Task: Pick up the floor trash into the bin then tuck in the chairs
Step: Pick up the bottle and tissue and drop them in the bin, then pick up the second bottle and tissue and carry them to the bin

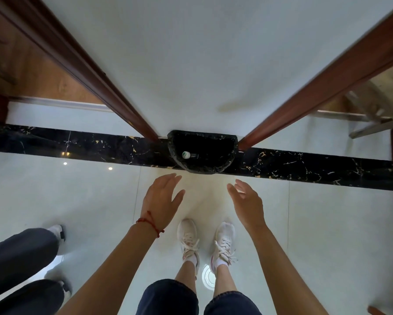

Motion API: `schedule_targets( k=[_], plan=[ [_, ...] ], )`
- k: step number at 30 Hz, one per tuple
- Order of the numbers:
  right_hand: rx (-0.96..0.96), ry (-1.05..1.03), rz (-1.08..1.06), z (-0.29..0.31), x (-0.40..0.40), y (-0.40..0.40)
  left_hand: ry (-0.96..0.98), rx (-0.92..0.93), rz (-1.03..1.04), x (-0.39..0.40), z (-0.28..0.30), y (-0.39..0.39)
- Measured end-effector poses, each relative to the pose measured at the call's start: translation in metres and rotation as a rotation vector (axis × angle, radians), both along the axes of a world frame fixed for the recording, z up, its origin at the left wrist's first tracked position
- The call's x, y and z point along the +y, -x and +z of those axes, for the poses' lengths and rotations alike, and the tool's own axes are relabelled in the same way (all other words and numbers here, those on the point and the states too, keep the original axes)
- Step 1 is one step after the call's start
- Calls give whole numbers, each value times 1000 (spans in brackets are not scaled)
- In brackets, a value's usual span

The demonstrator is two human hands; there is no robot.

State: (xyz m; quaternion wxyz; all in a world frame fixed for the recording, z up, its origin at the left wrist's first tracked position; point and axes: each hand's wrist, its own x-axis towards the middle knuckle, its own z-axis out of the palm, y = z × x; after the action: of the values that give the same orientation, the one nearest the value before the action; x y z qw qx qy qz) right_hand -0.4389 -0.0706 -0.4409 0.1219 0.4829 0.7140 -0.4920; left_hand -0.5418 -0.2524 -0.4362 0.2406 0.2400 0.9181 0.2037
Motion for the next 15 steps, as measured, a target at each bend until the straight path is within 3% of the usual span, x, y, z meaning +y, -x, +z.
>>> schedule_targets(
  k=[7, 15],
  plan=[
    [-65, -323, 372, 39, -1, -46, 60, 53, -123, 1, 29, -15],
    [-31, -522, 417, 94, -2, -86, 76, 124, -218, 2, 81, -47]
  ],
)
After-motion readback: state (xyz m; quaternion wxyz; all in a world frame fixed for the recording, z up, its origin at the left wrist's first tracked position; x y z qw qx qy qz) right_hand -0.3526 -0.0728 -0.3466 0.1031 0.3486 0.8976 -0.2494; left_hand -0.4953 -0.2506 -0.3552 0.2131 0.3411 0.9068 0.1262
